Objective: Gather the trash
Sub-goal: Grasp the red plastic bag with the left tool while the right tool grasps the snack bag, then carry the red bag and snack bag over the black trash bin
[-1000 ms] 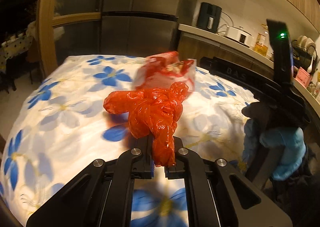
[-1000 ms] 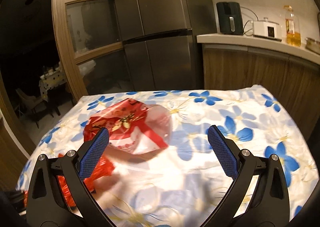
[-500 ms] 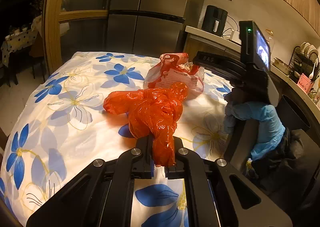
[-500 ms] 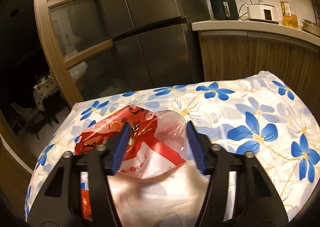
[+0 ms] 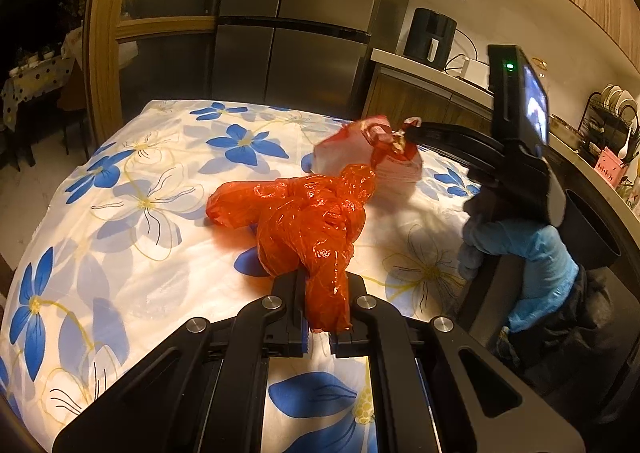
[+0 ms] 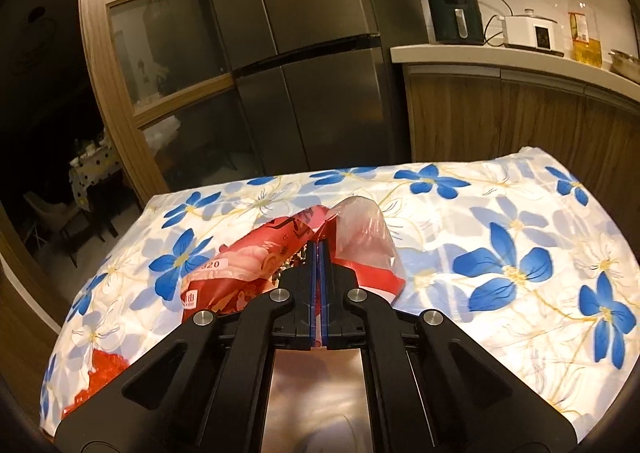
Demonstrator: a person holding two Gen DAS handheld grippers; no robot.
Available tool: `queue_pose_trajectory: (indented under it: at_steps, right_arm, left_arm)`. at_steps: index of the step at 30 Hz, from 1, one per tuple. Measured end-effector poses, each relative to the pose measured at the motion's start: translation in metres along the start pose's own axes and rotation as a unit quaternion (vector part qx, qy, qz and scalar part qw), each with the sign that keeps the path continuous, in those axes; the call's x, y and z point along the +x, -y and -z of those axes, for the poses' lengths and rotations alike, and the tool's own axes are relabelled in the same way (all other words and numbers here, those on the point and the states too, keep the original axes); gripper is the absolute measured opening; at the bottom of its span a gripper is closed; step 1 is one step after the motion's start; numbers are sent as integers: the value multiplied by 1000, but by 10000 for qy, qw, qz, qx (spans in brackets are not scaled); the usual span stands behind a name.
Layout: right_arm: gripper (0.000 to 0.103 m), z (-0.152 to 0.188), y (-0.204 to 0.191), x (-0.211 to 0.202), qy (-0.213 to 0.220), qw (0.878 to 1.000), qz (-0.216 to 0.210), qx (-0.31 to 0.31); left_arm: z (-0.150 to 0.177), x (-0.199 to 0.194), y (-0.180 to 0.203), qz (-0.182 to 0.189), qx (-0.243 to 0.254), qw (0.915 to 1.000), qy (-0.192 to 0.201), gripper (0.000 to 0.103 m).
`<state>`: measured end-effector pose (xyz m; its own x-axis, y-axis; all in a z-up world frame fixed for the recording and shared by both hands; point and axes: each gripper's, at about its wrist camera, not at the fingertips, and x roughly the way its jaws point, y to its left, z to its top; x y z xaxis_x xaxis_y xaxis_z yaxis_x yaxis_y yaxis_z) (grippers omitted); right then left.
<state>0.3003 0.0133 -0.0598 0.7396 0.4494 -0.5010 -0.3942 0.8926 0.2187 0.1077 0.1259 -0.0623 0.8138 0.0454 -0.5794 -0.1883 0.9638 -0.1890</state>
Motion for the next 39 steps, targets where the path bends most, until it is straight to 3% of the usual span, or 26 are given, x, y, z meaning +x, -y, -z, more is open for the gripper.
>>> queue_pose_trajectory:
  at_steps: [10, 20, 39]
  right_arm:
    - [1, -6, 19, -50, 343, 9993, 81, -118]
    - [1, -10, 69, -110, 696, 9971, 310, 0]
    - [1, -4, 210, -211, 1244, 9799, 1453, 564]
  left_arm:
    - [-6, -7, 23, -9, 130, 9997, 184, 6]
    - [-16, -13, 66, 116, 407, 9984, 377, 6]
    - [-37, 11, 222, 1036, 1405, 9827, 613, 6]
